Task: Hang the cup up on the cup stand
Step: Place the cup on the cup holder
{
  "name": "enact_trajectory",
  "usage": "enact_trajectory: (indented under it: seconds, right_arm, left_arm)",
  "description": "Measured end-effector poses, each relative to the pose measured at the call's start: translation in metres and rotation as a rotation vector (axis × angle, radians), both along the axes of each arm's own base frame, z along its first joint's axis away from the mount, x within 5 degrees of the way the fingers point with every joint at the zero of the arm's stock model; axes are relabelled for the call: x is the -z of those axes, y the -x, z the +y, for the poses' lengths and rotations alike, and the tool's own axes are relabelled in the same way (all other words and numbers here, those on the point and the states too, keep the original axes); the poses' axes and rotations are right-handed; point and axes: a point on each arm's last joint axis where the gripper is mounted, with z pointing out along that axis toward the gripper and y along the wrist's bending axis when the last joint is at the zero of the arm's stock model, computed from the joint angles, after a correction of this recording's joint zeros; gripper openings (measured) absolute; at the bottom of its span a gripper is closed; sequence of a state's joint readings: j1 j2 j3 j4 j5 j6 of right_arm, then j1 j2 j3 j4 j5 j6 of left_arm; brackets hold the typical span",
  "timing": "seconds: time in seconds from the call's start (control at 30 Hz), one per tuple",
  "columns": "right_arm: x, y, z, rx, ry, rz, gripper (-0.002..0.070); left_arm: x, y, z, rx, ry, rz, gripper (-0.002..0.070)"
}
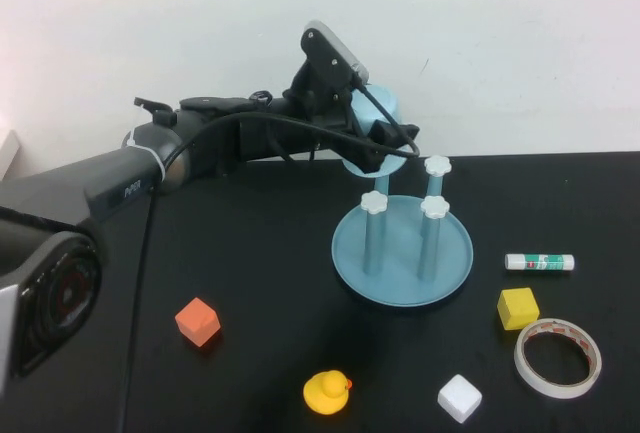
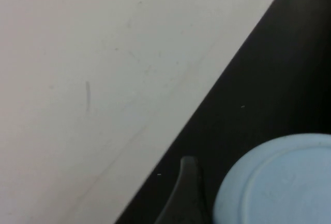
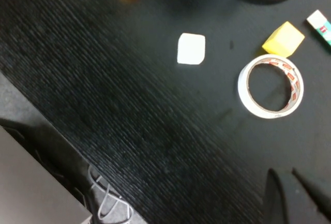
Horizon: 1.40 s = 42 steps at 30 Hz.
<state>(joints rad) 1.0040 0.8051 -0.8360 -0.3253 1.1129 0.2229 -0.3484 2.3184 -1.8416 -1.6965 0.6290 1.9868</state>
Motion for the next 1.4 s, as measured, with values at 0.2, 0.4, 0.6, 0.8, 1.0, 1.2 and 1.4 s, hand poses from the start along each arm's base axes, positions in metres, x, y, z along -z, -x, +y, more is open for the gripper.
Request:
enact_trajectory:
  seconds: [0.2,0.4,0.6,0.8,1.0,1.2,1.4]
  right_arm:
    - [0.0,-0.001,0.0,0.02,-0.006,-0.003,0.0]
    - [-0.001,-0.002,-0.002,0.027,0.004,-0.022,0.0]
    - [-0.002,-0.004,-0.003,0.038,0.012,-0.041,0.0]
    - [-0.002,-0.004,-0.003,0.046,0.007,-0.038,0.0]
    - [-0.002,-0.004,-0.002,0.043,0.001,-0.043,0.0]
    - [-0.003,-0.006,-0.001,-0.001,0.021,-0.075,0.0]
    - [-0.003,-0.006,-0.001,-0.056,0.052,-0.101,0.0]
  left_arm:
    - [-0.003,0.008,-0.003,0.064,0.006,0.08,0.0565]
    - [-0.001,0.026,-0.005,0.221,-0.14,0.134,0.0565]
    - [0.005,0.024,-0.007,0.195,-0.209,0.115,0.0565]
    - [0.024,0.02,-0.007,0.184,-0.219,0.152,0.0565]
    - [0.04,0.021,-0.006,0.198,-0.272,0.185,0.0565]
    - [0.03,0.024,-0.004,0.21,-0.315,0.183,0.0617]
    - [-0.001,0.028,-0.001,0.191,-0.319,0.142,0.0606]
